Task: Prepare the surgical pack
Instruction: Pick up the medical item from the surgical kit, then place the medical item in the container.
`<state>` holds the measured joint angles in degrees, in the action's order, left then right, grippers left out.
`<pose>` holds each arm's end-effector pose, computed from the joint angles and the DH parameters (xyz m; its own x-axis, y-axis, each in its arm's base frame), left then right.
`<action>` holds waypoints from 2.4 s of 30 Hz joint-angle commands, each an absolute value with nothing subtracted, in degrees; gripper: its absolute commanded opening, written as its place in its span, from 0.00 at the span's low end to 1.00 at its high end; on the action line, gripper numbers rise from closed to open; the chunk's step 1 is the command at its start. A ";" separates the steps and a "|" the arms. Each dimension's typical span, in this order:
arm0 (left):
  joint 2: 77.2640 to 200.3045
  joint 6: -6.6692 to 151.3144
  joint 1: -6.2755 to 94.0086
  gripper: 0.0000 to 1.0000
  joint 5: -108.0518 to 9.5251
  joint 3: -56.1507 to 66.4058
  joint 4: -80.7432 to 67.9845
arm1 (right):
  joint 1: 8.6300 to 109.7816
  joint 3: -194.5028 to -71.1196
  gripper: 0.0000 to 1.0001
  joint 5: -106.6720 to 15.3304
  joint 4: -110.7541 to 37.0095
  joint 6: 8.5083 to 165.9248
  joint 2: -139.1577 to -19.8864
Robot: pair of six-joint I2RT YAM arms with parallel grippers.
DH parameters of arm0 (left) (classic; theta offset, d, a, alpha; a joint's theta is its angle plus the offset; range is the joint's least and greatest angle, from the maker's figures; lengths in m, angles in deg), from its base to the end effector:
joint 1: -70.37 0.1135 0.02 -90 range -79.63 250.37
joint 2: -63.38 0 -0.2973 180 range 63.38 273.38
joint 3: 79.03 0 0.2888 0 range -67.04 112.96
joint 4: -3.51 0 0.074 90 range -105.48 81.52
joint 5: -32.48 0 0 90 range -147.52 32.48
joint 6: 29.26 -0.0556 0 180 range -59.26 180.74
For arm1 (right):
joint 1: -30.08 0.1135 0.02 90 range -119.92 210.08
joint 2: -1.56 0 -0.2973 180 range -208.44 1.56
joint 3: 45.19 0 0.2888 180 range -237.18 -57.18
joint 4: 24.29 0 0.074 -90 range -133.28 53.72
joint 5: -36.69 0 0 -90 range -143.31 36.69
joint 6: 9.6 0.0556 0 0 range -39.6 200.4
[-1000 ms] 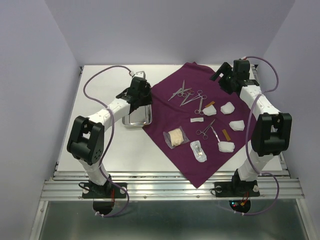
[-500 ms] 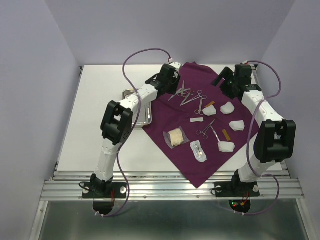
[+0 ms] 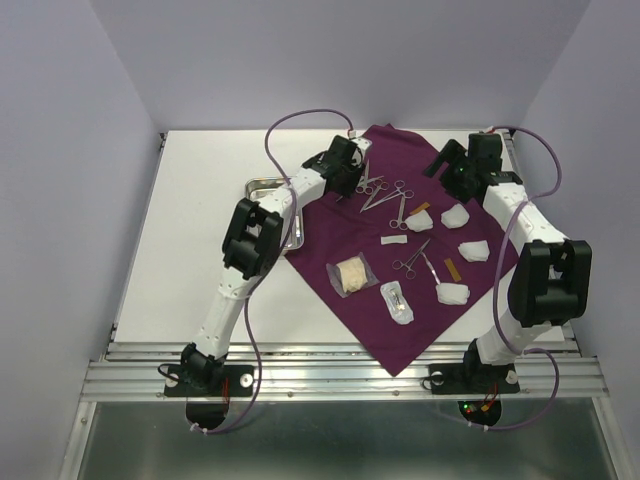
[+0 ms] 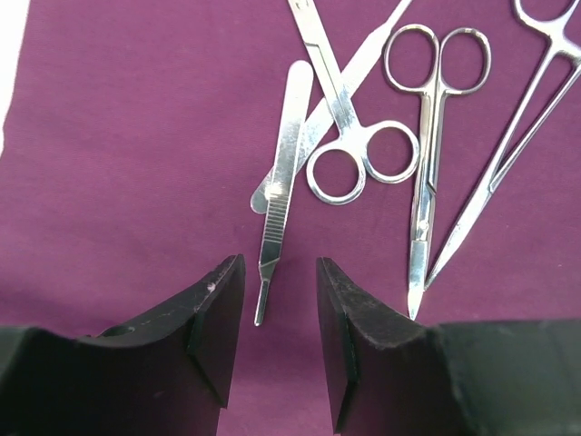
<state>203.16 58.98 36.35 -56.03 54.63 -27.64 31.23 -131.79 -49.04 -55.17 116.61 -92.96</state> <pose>0.5274 -0.3577 0.1962 -0.4840 0.3637 -0.7959 0.5916 0.8062 0.0087 0.4302 0.0128 0.2890 -0.5516 0.5782 -0.6013 0.3071 0.8109 0.4980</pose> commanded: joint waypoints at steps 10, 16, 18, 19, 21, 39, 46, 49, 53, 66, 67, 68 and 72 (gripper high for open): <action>208.48 57.49 36.53 0.45 -56.38 60.84 -28.79 | 30.87 -131.09 0.89 -50.59 -54.73 115.73 -91.61; 209.28 58.46 36.62 0.18 -55.51 61.54 -29.40 | 30.87 -130.83 0.89 -50.76 -54.82 115.73 -91.69; 209.10 58.63 36.62 0.16 -54.98 61.54 -29.40 | 30.87 -130.83 0.89 -50.76 -54.82 115.91 -91.69; 208.84 58.72 36.62 0.13 -54.98 61.72 -29.49 | 30.87 -130.83 0.89 -50.85 -54.82 115.82 -91.61; 208.14 58.72 36.62 0.10 -54.80 61.89 -29.40 | 30.87 -130.92 0.89 -50.76 -54.91 115.82 -91.52; 196.80 59.42 36.62 0.00 -53.92 58.47 -26.59 | 30.87 -129.78 0.89 -50.59 -55.00 116.17 -89.23; 194.08 60.30 36.62 0.00 -55.06 56.28 -26.85 | 30.87 -129.42 0.89 -50.41 -55.09 116.26 -88.18; 189.44 63.35 36.62 0.00 -61.53 51.37 -25.89 | 30.87 -129.25 0.89 -50.32 -55.09 116.26 -87.74; 181.52 67.67 37.05 0.00 -66.48 41.90 -25.01 | 30.87 -128.98 0.89 -50.50 -55.17 116.09 -87.21; 166.12 81.66 40.92 0.00 -72.20 10.57 -17.80 | 30.87 -128.72 0.89 -49.18 -55.00 115.91 -87.12; 166.04 81.83 41.01 0.00 -72.46 9.52 -16.41 | 30.87 -128.72 0.89 -49.09 -54.91 115.91 -87.21; 166.03 81.75 41.01 0.00 -72.90 7.86 -15.87 | 30.87 -128.63 0.89 -49.09 -54.91 116.08 -87.30; 166.74 83.50 41.01 0.00 -75.36 5.39 -14.81 | 30.87 -128.54 0.89 -49.18 -54.91 116.00 -87.30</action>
